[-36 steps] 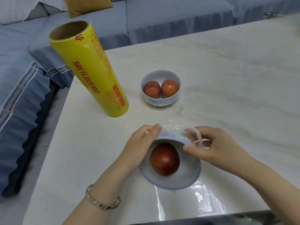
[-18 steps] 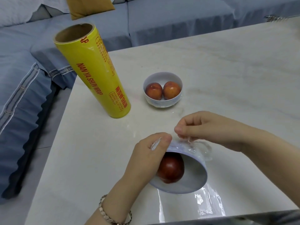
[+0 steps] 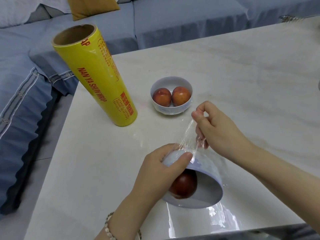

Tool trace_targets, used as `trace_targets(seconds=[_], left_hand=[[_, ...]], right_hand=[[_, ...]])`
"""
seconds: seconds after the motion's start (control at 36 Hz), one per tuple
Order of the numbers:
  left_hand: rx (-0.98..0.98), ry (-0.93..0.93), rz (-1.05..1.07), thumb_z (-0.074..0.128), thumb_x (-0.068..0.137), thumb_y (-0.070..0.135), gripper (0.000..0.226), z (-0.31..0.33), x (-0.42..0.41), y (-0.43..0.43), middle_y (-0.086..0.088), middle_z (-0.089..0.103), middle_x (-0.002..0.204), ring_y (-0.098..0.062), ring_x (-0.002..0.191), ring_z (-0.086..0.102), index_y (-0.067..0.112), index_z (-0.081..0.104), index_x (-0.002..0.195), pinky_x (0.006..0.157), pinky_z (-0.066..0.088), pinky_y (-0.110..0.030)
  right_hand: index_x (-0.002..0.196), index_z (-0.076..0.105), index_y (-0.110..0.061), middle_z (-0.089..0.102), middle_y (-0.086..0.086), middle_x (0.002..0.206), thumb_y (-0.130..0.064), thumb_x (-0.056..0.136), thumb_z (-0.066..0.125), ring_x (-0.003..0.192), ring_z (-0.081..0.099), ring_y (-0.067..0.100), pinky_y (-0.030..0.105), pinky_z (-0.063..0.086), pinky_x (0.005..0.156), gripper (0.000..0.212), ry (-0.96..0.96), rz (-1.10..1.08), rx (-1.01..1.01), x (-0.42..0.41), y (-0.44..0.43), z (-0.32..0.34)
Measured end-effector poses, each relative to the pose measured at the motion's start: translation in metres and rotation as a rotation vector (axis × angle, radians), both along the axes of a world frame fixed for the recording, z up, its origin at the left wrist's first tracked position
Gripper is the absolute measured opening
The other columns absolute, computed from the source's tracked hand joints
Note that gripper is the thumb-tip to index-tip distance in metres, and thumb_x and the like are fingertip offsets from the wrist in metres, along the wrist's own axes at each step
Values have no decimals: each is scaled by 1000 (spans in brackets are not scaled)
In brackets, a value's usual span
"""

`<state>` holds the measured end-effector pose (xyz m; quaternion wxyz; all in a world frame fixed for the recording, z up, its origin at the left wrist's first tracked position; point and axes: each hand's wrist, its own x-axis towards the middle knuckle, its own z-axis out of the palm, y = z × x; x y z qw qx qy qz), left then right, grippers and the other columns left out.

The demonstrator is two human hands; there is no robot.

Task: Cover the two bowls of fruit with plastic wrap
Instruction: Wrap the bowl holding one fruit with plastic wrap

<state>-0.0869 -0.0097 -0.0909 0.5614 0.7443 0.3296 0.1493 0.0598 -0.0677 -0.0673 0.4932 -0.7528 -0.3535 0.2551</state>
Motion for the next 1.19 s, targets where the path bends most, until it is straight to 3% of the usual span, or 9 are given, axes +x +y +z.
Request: trace_targets(seconds=[0.08, 0.25, 0.47, 0.56, 0.67, 0.81, 0.94, 1.08, 1.19], left_hand=[[18, 22, 6, 54, 55, 60, 36, 0, 0, -2, 21, 70, 84, 4, 82, 63, 38, 67, 82, 73, 46, -8], [2, 64, 40, 53, 53, 64, 45, -3, 1, 0, 25, 69, 87, 6, 87, 62, 37, 68, 86, 74, 44, -8], [-15, 96, 13, 51, 54, 64, 47, -3, 0, 0, 29, 67, 94, 9, 94, 60, 40, 68, 91, 84, 45, -16], [-26, 91, -2, 53, 55, 64, 41, -2, 0, 1, 30, 67, 95, 10, 96, 59, 43, 68, 87, 84, 43, -14], [-23, 95, -11, 54, 53, 64, 43, -2, 2, 1, 28, 67, 94, 9, 94, 60, 42, 68, 87, 82, 43, -14], [-9, 104, -20, 53, 53, 63, 40, -1, 3, 2, 28, 67, 93, 8, 93, 60, 45, 67, 86, 80, 43, -13], [2, 106, -29, 53, 52, 64, 40, -1, 4, 1, 28, 67, 92, 7, 91, 61, 47, 66, 86, 81, 46, -16], [11, 83, -64, 52, 53, 60, 51, 4, 1, -2, 25, 63, 93, 2, 92, 59, 64, 49, 104, 76, 45, -8], [21, 15, -119, 53, 57, 52, 57, 2, -7, 0, 16, 61, 90, -4, 86, 60, 74, 41, 108, 77, 45, -9]], right_hand=[[72, 35, -24, 44, -2, 48, -30, 96, 40, 34, 40, 6, 19, 34, 43, 25, -51, -36, -10, -3, 1, -4], [70, 39, -16, 43, -2, 51, -29, 96, 40, 31, 32, 8, 15, 25, 33, 29, 238, 24, -132, 4, 5, 9], [98, 52, -24, 57, -7, 48, -24, 84, 63, 37, 36, 8, 15, 31, 38, 18, 242, 281, -245, 22, -2, 20], [89, 61, -25, 56, -7, 52, -19, 86, 60, 43, 42, 9, 14, 35, 41, 6, 388, 325, -171, 28, -5, 24], [82, 65, -19, 55, -8, 52, -22, 85, 56, 47, 46, 6, 14, 41, 50, 10, 478, 309, -116, 28, -7, 20], [80, 70, -21, 63, -13, 58, -38, 51, 68, 59, 56, -1, 13, 48, 66, 34, 416, 348, -101, 28, -8, 21], [73, 70, -21, 58, -11, 48, -14, 70, 75, 41, 51, 2, 11, 44, 48, 9, 273, 283, -33, 22, -7, 26], [66, 69, -22, 54, -12, 47, -11, 71, 76, 42, 44, 5, 12, 43, 44, 14, 28, 139, 72, 14, -6, 8], [64, 70, -21, 54, -11, 55, -9, 69, 78, 45, 46, 3, 14, 43, 41, 15, 106, 63, 51, 5, -11, -26]])
